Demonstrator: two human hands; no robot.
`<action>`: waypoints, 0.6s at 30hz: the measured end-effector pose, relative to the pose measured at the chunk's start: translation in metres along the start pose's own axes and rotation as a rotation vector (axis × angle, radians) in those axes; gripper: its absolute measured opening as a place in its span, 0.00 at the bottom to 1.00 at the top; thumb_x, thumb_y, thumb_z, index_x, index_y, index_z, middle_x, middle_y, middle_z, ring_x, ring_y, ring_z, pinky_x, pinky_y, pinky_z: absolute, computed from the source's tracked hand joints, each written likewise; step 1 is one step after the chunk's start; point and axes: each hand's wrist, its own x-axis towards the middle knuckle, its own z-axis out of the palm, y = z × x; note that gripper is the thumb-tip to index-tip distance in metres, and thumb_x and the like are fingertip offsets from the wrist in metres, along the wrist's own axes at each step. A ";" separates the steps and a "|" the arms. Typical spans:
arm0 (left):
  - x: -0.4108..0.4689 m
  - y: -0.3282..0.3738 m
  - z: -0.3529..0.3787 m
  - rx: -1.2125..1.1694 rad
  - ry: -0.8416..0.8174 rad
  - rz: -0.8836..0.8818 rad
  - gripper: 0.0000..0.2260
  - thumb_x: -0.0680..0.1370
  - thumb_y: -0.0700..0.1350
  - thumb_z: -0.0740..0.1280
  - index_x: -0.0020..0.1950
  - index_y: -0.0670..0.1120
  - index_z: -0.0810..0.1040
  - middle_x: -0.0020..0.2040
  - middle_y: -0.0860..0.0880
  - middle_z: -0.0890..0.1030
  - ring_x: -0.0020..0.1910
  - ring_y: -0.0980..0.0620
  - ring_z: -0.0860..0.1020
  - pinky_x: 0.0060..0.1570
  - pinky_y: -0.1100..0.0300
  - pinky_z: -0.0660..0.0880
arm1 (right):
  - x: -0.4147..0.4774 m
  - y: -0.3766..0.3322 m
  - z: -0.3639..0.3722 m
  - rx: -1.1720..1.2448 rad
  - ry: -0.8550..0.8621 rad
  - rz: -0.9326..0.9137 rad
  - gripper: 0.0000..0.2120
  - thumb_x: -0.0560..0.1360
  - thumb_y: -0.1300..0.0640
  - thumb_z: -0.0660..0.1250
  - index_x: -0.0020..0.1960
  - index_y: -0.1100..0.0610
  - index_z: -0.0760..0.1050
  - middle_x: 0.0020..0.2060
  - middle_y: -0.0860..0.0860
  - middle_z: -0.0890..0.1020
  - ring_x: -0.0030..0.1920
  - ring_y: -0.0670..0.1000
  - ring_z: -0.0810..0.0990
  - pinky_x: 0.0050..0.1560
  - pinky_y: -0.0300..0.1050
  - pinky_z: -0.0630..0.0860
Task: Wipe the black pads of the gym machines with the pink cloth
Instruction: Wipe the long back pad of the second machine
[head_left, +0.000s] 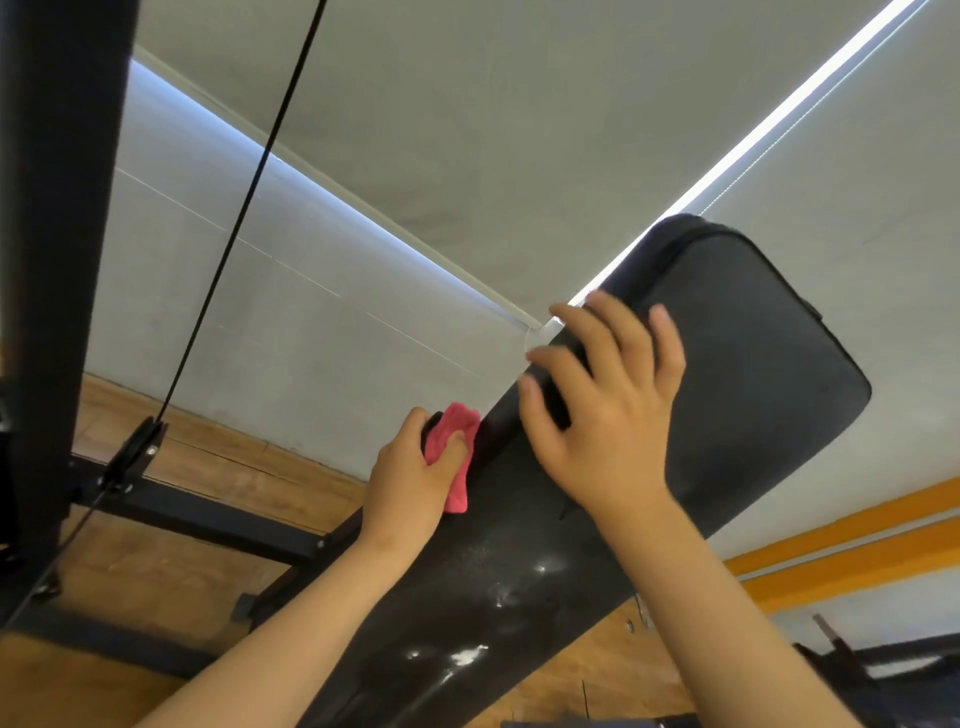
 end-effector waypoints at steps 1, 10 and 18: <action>-0.001 -0.004 -0.001 -0.007 -0.004 -0.009 0.10 0.78 0.52 0.64 0.53 0.47 0.73 0.43 0.51 0.78 0.42 0.54 0.79 0.38 0.64 0.73 | -0.012 -0.008 -0.001 0.013 -0.022 0.015 0.09 0.75 0.53 0.65 0.45 0.55 0.82 0.60 0.54 0.80 0.68 0.55 0.70 0.74 0.55 0.54; -0.004 -0.010 0.000 -0.057 0.009 -0.005 0.08 0.79 0.50 0.64 0.49 0.46 0.73 0.40 0.51 0.77 0.36 0.60 0.76 0.33 0.67 0.71 | -0.046 -0.027 0.024 -0.012 -0.113 0.152 0.16 0.76 0.53 0.63 0.62 0.55 0.78 0.70 0.54 0.71 0.77 0.52 0.55 0.75 0.56 0.48; -0.015 -0.036 -0.006 -0.068 0.010 -0.084 0.08 0.79 0.51 0.64 0.53 0.48 0.74 0.43 0.52 0.78 0.41 0.62 0.77 0.35 0.69 0.73 | -0.051 -0.026 0.036 -0.083 -0.054 0.137 0.20 0.80 0.49 0.57 0.69 0.54 0.72 0.71 0.54 0.69 0.77 0.52 0.51 0.75 0.57 0.46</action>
